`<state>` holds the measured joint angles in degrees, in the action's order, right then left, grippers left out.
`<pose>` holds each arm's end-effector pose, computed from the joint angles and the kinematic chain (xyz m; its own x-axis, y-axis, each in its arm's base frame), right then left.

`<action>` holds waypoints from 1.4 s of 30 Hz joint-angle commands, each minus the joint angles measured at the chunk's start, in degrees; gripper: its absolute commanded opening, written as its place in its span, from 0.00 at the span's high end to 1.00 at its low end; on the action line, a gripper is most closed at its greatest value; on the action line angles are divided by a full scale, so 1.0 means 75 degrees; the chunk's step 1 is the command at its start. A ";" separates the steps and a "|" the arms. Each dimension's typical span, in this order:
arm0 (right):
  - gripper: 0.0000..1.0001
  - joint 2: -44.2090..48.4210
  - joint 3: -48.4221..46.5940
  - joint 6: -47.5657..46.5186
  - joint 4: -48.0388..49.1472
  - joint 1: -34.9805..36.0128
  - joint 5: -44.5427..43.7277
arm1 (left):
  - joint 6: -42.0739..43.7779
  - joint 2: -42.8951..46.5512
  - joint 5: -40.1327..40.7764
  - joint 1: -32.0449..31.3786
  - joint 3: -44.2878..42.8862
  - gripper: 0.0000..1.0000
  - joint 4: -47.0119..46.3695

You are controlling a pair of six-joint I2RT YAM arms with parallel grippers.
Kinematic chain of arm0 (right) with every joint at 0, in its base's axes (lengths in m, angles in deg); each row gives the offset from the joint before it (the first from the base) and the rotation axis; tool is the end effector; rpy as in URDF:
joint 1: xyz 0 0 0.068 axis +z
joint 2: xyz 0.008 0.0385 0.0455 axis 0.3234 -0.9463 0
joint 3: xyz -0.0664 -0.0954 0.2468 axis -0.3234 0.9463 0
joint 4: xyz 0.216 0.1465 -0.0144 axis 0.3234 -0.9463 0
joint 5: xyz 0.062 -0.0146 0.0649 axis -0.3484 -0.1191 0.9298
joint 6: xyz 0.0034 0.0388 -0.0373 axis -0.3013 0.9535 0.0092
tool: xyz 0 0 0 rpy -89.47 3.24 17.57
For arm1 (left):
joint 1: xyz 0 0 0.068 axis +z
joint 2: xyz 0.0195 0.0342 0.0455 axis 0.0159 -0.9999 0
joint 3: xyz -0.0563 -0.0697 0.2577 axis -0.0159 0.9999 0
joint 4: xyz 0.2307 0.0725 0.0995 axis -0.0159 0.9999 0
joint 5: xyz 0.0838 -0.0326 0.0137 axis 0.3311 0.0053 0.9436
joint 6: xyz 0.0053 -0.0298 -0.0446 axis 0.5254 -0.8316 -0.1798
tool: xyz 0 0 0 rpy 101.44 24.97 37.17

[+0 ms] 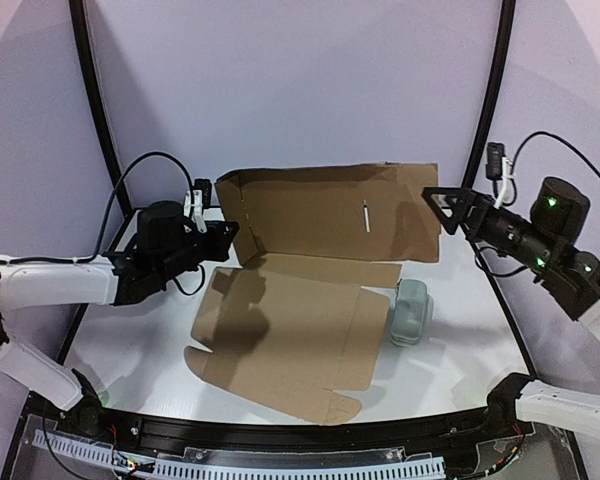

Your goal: Fold the paper box

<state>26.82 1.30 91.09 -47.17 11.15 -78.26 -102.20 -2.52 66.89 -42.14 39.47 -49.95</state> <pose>0.1420 0.0893 0.3869 -0.2836 0.3330 -0.8993 -0.5816 0.6858 0.4374 0.2445 -0.2063 0.2708 -0.3281 -0.1862 -0.9261 0.4353 0.8403 -0.3232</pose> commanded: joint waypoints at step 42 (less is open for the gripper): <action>0.02 -1.0229 -1.0852 -0.5509 -0.3851 0.2595 -0.3423 | 0.2273 -0.0395 0.1927 -0.0748 -0.2809 0.99 0.4814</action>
<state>-48.85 -82.60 50.05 -77.49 29.80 -104.86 -83.84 -5.69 80.79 -47.43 20.48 -13.80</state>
